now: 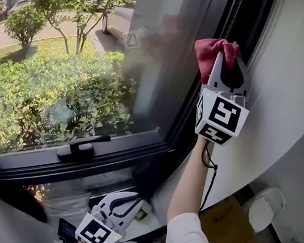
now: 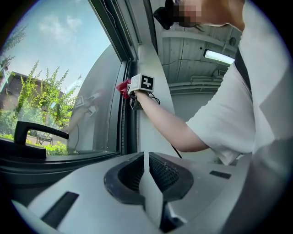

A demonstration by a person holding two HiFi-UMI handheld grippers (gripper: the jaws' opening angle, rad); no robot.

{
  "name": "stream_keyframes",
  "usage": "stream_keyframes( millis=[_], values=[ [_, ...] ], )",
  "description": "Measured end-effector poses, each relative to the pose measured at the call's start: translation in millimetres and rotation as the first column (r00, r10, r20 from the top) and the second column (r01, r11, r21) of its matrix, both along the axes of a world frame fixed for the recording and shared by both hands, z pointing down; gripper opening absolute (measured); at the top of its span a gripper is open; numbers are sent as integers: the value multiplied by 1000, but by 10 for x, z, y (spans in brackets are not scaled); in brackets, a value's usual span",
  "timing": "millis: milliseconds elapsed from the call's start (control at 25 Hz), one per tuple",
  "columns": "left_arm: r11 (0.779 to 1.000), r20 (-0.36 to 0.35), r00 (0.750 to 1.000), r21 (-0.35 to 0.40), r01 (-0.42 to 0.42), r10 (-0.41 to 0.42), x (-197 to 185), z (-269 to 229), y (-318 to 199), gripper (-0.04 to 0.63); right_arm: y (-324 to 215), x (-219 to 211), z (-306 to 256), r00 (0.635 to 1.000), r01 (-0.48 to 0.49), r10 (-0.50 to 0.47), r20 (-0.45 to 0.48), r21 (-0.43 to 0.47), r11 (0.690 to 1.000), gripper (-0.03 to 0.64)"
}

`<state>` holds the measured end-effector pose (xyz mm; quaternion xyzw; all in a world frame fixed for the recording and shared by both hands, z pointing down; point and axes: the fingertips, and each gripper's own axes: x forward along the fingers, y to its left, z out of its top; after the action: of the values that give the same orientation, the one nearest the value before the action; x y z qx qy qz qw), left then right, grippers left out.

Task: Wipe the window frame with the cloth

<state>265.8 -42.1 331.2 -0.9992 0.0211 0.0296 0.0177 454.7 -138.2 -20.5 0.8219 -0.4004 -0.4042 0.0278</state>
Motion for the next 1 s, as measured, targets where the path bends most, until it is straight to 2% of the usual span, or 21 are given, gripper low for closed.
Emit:
stream_keyframes(
  millis=[320,600,1000],
  values=[
    [1000,3,1000,-20,5,-5,-40,24,-7,41,-6,16,72,1000,-3,3,12,-13,1000,72],
    [1000,-15,1000,1,1,-1,-47,21,-11,41,0,15,144,1000,-8,8,21,-18,1000,71],
    [1000,4,1000,-16,-14,14,-56,28,38,41,-7,33,256,999,-7,9,32,-36,999,71]
  ],
)
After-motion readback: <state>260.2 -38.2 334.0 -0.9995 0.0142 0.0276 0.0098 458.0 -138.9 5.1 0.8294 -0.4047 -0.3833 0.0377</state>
